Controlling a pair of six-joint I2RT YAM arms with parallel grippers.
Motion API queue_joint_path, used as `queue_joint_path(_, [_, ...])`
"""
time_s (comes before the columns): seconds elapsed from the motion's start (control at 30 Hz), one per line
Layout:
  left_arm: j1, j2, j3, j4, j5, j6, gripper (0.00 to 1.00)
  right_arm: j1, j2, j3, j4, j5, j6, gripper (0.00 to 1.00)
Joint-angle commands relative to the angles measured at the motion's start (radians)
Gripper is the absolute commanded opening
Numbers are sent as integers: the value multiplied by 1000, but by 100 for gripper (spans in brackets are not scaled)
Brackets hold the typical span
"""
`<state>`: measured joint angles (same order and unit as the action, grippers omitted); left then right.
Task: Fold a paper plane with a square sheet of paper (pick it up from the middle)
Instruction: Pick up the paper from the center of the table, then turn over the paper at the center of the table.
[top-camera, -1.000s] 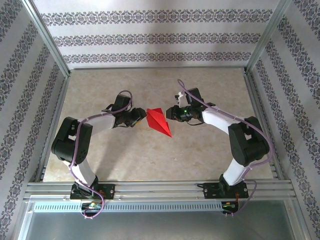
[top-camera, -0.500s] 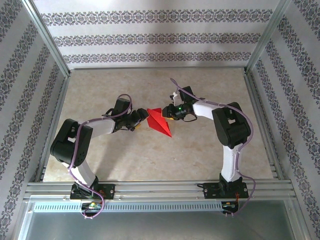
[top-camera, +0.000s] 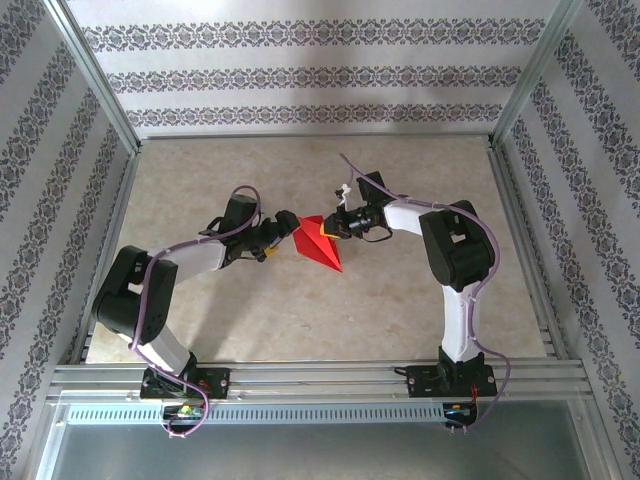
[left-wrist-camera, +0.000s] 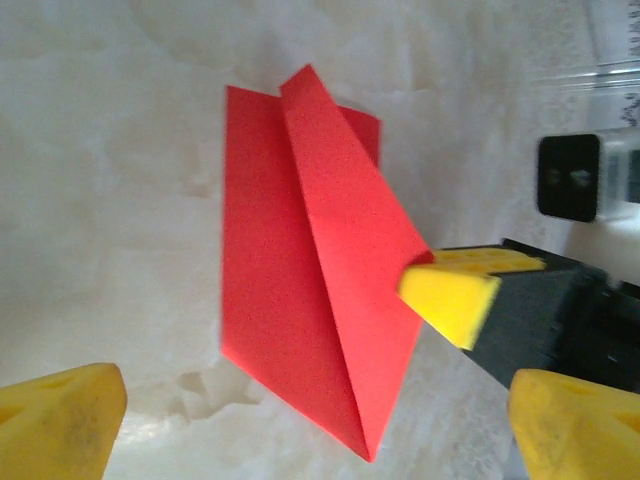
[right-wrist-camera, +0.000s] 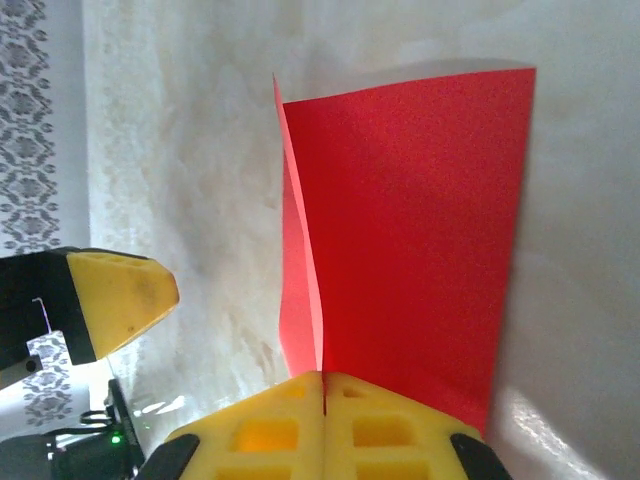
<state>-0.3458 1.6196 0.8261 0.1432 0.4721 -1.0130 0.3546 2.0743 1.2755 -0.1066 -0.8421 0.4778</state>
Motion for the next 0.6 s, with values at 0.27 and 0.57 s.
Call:
queue_joint_path(0.27, [-41, -92, -46, 342, 155, -61, 100, -20, -216, -104, 379, -138, 330, 5])
queue_joint_path(0.57, [-74, -50, -15, 545, 218, -85, 79, -20, -273, -171, 604, -165, 572, 6])
